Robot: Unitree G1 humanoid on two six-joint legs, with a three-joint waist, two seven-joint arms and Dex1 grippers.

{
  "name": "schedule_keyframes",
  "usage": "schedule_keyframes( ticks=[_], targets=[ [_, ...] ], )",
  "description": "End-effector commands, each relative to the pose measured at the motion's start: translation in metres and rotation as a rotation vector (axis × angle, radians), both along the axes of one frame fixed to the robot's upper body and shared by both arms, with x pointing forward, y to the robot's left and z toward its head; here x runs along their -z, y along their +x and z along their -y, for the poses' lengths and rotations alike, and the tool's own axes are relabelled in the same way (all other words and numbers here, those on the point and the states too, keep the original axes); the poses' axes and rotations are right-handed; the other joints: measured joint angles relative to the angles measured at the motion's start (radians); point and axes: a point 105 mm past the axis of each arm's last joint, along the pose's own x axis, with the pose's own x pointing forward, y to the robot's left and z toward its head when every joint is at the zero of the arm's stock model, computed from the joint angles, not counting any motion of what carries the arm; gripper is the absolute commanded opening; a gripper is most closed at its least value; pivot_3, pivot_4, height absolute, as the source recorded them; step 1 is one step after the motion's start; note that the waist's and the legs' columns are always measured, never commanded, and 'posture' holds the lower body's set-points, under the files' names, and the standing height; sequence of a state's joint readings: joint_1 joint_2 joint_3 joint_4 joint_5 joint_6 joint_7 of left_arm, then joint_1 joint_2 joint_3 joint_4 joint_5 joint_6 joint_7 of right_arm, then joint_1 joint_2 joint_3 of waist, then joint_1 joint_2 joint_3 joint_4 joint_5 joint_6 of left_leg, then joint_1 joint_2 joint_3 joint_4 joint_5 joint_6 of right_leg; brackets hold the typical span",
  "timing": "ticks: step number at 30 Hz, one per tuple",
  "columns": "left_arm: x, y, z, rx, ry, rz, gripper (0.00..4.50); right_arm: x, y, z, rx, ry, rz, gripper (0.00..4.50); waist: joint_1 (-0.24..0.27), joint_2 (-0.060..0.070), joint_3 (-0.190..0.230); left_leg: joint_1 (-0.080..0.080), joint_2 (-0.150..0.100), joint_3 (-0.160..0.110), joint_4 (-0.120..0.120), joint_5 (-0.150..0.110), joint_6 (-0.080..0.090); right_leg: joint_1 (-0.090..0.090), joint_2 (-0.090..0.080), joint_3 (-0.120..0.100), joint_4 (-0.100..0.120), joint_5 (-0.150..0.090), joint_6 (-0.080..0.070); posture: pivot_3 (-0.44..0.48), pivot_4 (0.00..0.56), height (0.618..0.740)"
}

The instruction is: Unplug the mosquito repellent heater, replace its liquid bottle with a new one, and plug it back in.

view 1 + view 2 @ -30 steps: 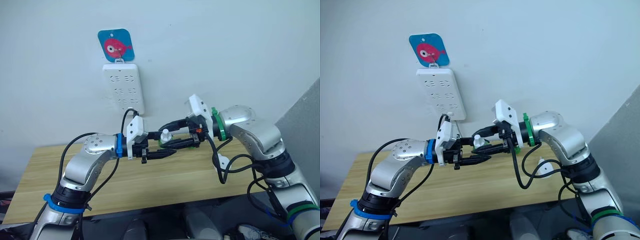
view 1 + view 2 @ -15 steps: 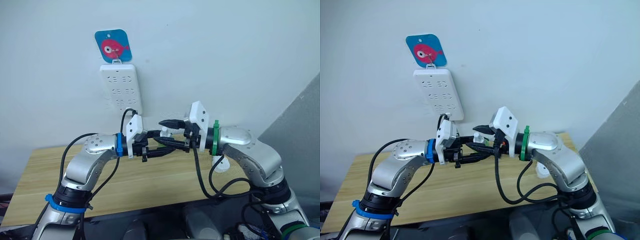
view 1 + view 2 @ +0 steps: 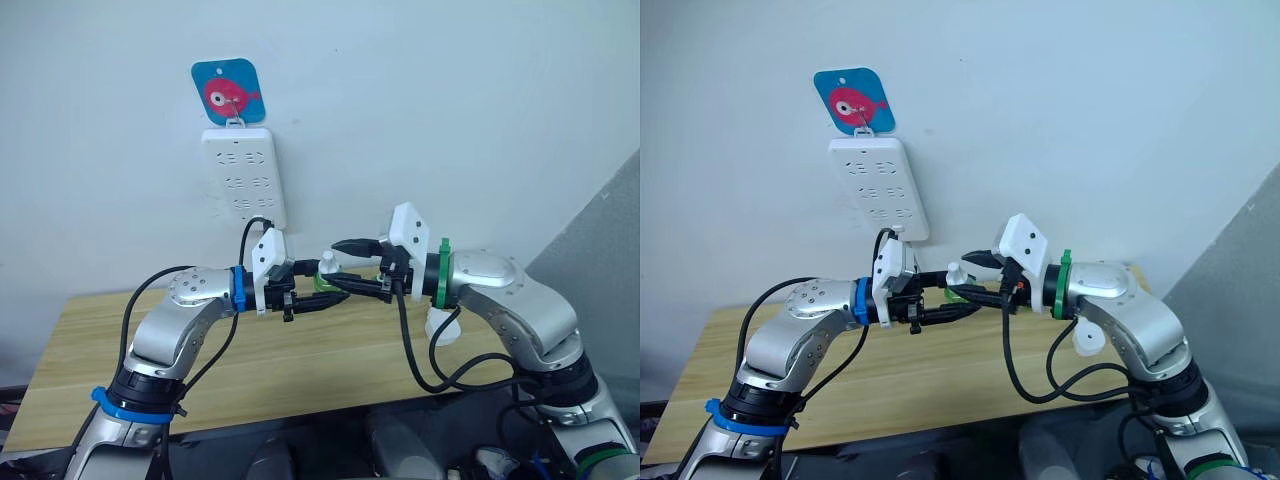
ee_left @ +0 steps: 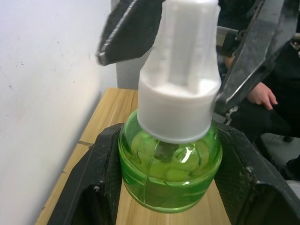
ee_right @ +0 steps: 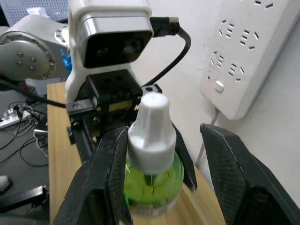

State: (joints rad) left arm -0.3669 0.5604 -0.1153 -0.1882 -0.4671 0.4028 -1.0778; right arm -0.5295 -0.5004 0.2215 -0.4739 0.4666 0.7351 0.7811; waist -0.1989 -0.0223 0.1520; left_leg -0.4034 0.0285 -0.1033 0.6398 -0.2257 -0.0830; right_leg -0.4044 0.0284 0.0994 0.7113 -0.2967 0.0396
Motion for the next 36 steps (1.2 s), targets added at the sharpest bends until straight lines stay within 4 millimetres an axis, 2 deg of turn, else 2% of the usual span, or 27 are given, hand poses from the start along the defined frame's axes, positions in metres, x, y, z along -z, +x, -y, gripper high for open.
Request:
schedule_keyframes(
  ticks=[1,4,8,18,24,32,36],
  targets=[
    [-0.013,0.000,0.001,0.010,-0.021,0.062,2.30,-0.010,-0.005,0.016,-0.008,-0.016,0.027,2.51,0.001,0.000,0.000,0.000,0.000,0.000,0.000,0.000,0.000,0.000,0.000,0.000,0.000,0.000,0.000,-0.212,0.090,0.740],
    [-0.012,0.000,0.001,0.006,-0.021,0.063,2.30,-0.008,-0.012,0.024,-0.040,-0.053,0.009,2.51,0.002,0.000,0.000,0.000,0.000,0.000,0.000,0.000,0.000,0.000,0.000,0.000,0.000,0.000,0.000,-0.214,0.091,0.740],
    [-0.012,0.001,0.000,0.003,-0.020,0.067,2.30,-0.011,-0.018,0.012,-0.055,-0.006,0.015,2.51,-0.003,0.000,0.000,0.000,0.000,0.000,0.000,0.000,0.000,0.000,0.000,0.000,0.000,0.000,0.000,-0.215,0.087,0.740],
    [-0.013,0.000,0.003,0.014,-0.021,0.073,2.30,-0.011,-0.007,-0.021,-0.017,0.057,0.061,2.51,-0.005,0.000,0.000,0.000,0.001,0.000,0.000,0.000,0.000,0.000,0.001,0.000,0.000,0.000,0.000,-0.215,0.081,0.740],
    [-0.013,-0.001,0.005,0.022,-0.023,0.076,2.30,-0.015,0.008,-0.029,0.026,0.074,0.076,2.51,-0.007,0.000,-0.001,0.000,0.001,0.000,0.000,0.000,0.000,0.000,0.001,0.000,0.000,0.000,0.000,-0.210,0.075,0.740],
    [-0.012,-0.002,0.006,0.019,-0.026,0.076,2.30,-0.016,0.012,-0.010,0.049,0.039,0.069,2.51,-0.006,0.000,-0.001,0.000,0.000,0.000,0.000,0.000,0.000,0.000,0.000,0.000,0.000,0.000,0.000,-0.208,0.076,0.740],
    [-0.011,-0.002,0.005,0.015,-0.026,0.075,2.30,-0.017,0.005,0.010,0.029,0.003,0.044,2.51,-0.003,0.000,-0.001,0.000,0.000,0.000,0.000,0.000,0.000,0.000,0.000,0.000,0.000,0.000,0.000,-0.212,0.081,0.740]
  ],
)
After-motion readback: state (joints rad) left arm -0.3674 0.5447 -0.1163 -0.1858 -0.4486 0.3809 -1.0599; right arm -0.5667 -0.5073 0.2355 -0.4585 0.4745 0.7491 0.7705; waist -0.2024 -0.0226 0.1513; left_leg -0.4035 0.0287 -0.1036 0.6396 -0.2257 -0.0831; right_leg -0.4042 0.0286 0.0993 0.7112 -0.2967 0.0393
